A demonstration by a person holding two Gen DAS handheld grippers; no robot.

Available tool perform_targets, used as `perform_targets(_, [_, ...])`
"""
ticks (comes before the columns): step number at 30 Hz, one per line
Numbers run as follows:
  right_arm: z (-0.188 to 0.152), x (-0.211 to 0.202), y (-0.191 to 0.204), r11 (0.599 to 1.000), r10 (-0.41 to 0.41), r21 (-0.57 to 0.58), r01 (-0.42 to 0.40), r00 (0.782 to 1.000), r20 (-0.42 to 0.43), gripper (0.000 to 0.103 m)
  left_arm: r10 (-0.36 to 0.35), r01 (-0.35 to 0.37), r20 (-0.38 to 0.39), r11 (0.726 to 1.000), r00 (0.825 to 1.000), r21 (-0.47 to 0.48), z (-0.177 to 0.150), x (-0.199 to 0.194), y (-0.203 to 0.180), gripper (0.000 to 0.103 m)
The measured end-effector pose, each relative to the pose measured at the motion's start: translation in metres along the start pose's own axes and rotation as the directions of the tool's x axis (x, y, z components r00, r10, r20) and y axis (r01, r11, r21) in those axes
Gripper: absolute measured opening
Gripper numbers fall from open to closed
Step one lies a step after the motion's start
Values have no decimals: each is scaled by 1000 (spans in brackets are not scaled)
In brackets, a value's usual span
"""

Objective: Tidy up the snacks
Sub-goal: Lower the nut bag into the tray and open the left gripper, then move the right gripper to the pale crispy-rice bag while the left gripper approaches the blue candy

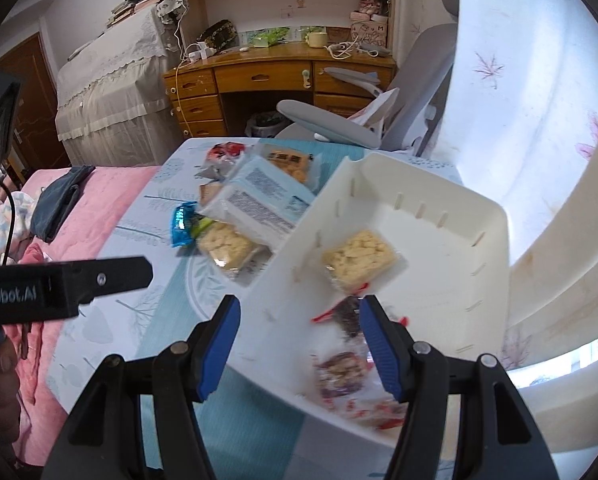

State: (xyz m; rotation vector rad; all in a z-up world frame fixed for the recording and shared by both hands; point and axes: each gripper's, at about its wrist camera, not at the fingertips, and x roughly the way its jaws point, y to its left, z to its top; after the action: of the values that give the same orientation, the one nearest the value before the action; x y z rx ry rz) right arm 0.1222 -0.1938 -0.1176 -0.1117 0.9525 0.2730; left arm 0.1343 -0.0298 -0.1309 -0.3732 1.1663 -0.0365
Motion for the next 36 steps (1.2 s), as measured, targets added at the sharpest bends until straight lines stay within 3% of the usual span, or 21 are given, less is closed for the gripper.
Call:
perform_targets(13, [12, 10, 80, 991, 27, 134, -22, 999, -30, 63, -8, 6, 12, 995, 1000, 95, 17, -42, 80, 74])
perform_targets(24, [10, 34, 134, 957, 13, 291, 4, 998, -55, 63, 3, -2, -7, 985, 1000, 173, 41, -56, 152, 77])
perform_targets(36, [9, 60, 168, 917, 25, 400, 11, 996, -86, 66, 4, 1, -20, 976, 1000, 216, 83, -51, 186, 82])
